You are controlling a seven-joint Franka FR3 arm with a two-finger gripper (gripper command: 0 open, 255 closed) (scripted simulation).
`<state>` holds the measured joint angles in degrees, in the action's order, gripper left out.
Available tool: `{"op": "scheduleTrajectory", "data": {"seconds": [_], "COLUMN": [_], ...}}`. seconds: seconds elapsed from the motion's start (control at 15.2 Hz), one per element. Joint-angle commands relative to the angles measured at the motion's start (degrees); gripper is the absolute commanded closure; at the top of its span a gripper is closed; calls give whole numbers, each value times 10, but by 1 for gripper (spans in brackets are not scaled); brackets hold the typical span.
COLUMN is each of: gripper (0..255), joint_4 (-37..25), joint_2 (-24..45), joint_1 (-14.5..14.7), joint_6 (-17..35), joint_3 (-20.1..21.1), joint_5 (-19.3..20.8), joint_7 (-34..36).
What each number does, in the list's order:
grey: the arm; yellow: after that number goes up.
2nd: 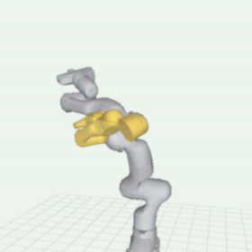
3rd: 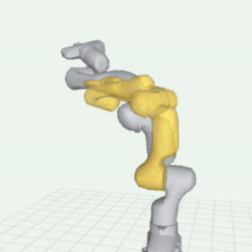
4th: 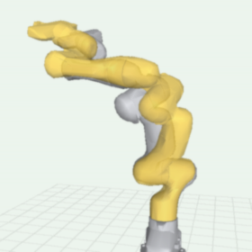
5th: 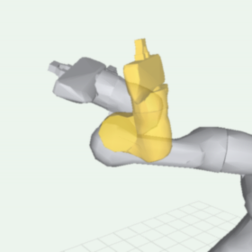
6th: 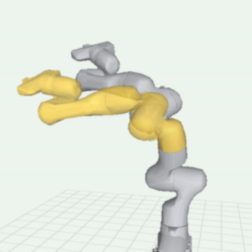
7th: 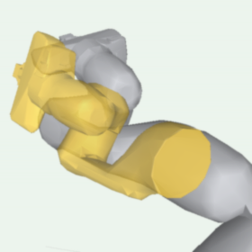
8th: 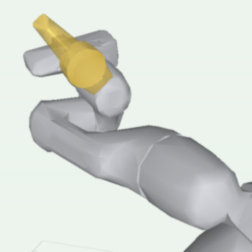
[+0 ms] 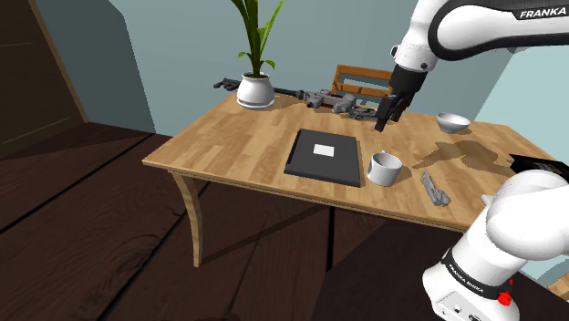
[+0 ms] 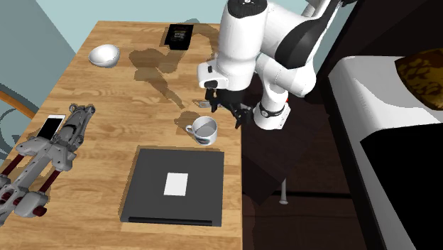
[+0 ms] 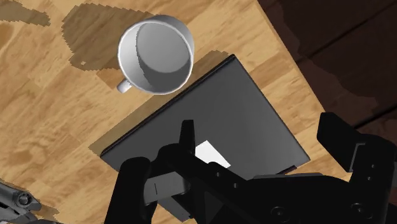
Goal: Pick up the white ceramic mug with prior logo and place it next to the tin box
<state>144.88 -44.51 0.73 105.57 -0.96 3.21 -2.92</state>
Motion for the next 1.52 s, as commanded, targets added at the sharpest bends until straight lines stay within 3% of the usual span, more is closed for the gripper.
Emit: {"op": "scheduleTrajectory", "data": {"seconds": [0.0, 0.73, 1.19, 1.45], "gripper": [0, 0, 0, 0], "joint_4": [33, 176, 203, 205], "joint_2": [-3, 74, 124, 129], "joint_1": [-1, -24, -26, -27], "joint_6": [28, 233, 310, 317], "joint_3": [-13, -95, -103, -104], "joint_5": [8, 67, 74, 75], "joint_7": [-21, -135, -134, -134]}}
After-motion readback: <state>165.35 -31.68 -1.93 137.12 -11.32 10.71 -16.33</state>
